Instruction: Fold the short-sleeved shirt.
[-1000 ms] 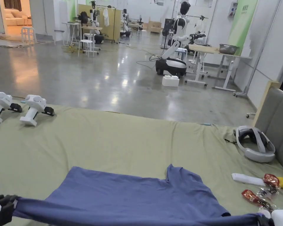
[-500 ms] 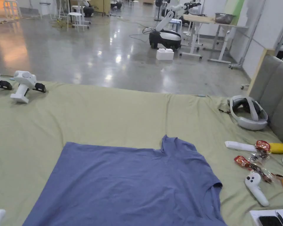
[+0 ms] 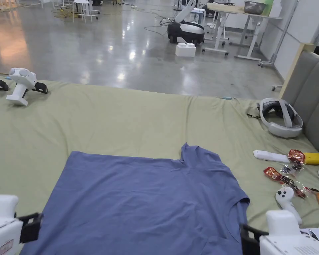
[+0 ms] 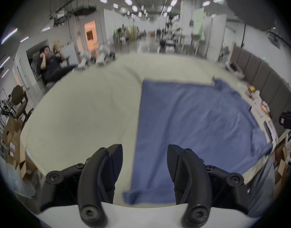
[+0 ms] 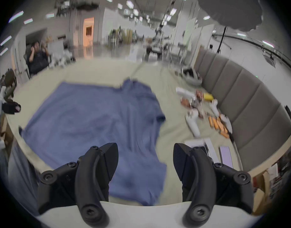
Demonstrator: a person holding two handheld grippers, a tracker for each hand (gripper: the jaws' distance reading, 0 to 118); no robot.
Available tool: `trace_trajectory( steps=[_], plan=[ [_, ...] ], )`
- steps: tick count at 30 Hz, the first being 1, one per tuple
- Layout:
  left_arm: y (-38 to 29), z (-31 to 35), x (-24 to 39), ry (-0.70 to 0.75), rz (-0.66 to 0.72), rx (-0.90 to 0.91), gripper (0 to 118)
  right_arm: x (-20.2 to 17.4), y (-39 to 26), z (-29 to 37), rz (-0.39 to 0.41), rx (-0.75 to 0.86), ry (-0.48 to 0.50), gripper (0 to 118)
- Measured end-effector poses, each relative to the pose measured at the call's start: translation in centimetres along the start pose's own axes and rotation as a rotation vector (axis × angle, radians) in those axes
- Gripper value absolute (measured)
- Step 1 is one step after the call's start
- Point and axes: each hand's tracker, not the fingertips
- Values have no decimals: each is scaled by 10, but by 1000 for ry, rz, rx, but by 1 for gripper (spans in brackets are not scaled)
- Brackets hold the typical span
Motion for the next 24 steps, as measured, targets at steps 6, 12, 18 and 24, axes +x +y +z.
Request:
trace_trajectory(
  steps=[6,12,18,24],
  plan=[
    [41,9,55,25,-56,310,65,-49,44,0,-95,351,-35,76],
    [59,29,89,55,-41,502,64,-84,62,4,-92,485,-20,72],
    [61,38,100,72,10,541,15,-95,58,6,-184,515,-48,13],
    [56,40,94,56,18,529,1,-88,57,9,-186,535,-54,6]
  ],
)
